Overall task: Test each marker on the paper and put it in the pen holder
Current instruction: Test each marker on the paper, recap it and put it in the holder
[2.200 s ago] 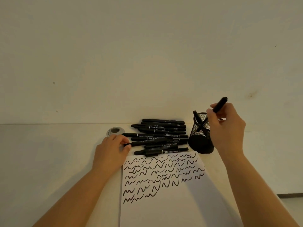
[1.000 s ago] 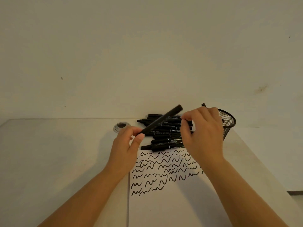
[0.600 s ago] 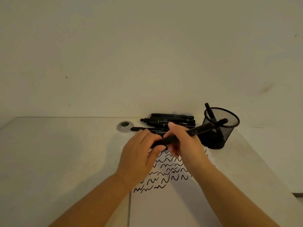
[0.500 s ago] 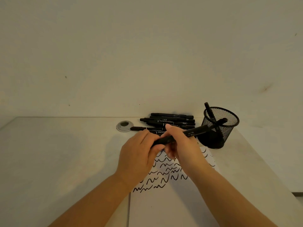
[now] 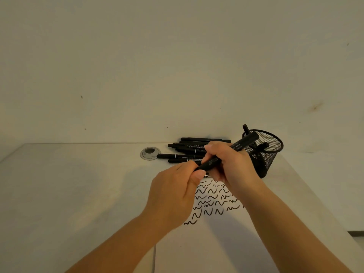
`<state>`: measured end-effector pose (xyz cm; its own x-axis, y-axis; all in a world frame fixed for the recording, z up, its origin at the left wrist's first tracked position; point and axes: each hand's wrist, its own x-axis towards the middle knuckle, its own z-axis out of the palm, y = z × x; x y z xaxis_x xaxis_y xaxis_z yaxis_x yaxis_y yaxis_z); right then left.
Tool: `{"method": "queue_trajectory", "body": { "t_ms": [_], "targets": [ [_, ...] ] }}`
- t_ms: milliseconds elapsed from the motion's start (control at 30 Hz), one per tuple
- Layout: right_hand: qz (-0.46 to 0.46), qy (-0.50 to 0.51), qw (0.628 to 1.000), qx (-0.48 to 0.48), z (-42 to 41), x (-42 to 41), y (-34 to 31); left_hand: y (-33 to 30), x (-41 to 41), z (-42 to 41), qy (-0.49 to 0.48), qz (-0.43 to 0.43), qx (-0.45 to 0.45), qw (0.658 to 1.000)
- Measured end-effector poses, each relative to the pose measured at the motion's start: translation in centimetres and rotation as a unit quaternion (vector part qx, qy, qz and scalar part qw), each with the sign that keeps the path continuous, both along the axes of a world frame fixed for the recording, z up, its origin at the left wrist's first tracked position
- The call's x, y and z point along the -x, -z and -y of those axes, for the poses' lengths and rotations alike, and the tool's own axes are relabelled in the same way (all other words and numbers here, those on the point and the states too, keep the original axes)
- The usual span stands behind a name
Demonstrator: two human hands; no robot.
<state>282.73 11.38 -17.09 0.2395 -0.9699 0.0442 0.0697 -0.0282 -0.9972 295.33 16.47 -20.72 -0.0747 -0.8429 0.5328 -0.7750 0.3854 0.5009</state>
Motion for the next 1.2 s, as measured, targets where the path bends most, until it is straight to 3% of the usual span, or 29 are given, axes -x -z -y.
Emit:
{"method": "queue_trajectory", "body": {
  "t_ms": [133,233,400,533,600,700,833,967,1100,1133,1167,1200],
  "targets": [
    [0.033,0.007,0.999,-0.026,-0.8,-0.4,-0.3,-0.4,-0.1,-1.7,-0.028,-0.072,-0.014,0.997],
    [0.039,-0.021,0.999,-0.027,-1.7,-1.0,-0.6,-1.6,-1.4,-2.8,-0.079,0.034,0.060,0.994],
    [0.075,-0.106,0.988,-0.085,-2.8,-1.3,-1.5,-3.7,-3.9,-4.1,-0.111,0.204,0.178,0.956],
    [0.072,-0.123,0.982,-0.126,-3.7,-0.6,-1.2,-3.6,-3.4,-5.6,-0.085,0.221,0.118,0.964],
    [0.062,-0.106,0.984,-0.132,-4.0,-0.4,-1.0,-3.5,-2.7,-6.2,-0.067,0.178,0.051,0.980],
    [0.022,-0.075,0.986,-0.145,-4.5,-0.4,-0.6,-2.7,-1.8,-6.5,-0.030,0.047,-0.038,0.998],
    [0.030,-0.046,0.996,-0.074,-5.1,0.2,0.2,-1.7,-1.0,-7.1,0.026,-0.135,-0.133,0.981],
    [0.037,-0.094,0.995,-0.012,-5.4,0.7,1.2,-0.9,-0.7,-7.4,0.083,-0.275,-0.265,0.920],
    [0.219,-0.020,0.975,-0.036,-2.8,4.1,1.1,-0.4,-4.0,-7.7,0.066,-0.494,-0.405,0.767],
    [0.201,0.004,0.980,-0.012,-2.4,4.9,1.1,-0.2,-4.9,-7.6,0.057,-0.509,-0.419,0.749],
    [0.161,0.010,0.987,0.015,-2.3,5.3,1.1,0.1,-5.4,-7.5,0.053,-0.494,-0.429,0.754],
    [0.102,0.003,0.994,0.038,-2.4,5.1,1.3,0.6,-5.4,-7.4,0.053,-0.446,-0.428,0.784]
  ]
}}
